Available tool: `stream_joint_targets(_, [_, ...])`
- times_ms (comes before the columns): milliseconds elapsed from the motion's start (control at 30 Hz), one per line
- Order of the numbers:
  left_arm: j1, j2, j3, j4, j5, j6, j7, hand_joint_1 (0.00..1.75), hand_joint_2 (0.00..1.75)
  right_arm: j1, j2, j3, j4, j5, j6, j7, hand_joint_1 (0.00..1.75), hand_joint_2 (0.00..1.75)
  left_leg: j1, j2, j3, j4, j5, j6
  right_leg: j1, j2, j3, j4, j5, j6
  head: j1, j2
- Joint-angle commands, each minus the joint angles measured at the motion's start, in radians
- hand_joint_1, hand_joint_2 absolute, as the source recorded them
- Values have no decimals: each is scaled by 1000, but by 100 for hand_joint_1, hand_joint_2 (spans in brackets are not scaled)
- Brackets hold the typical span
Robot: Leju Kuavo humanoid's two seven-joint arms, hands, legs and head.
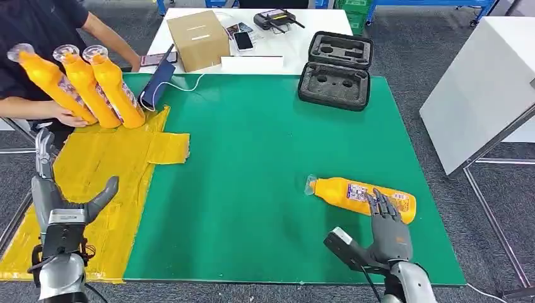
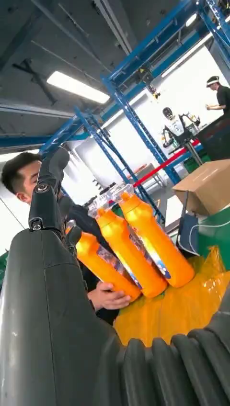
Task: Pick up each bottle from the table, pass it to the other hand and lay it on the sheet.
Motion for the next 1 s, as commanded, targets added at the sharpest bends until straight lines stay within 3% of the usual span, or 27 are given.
stream_joint_targets(33, [-29, 12, 3, 65, 2, -10, 6, 0, 175, -33, -34, 25, 43, 3, -17, 28, 0, 175, 0, 1, 1, 0, 0, -1, 0, 2, 1, -1, 0, -1, 0, 0])
stream_joint_targets(367, [-62, 4, -7, 107, 27, -61, 4, 0, 175, -63, -57, -90, 65, -50, 24, 31, 0, 175, 0, 0, 1, 0, 1, -1, 0, 1, 2, -1, 1, 0, 0, 0])
stream_joint_targets(1000, [-80, 9, -35, 117, 23, -61, 4, 0, 175, -164, -56, -78, 158, -66, 51, 33, 0, 175, 0, 1, 1, 0, 1, 0, 1, 3, 2, -1, 2, 0, 0, 0])
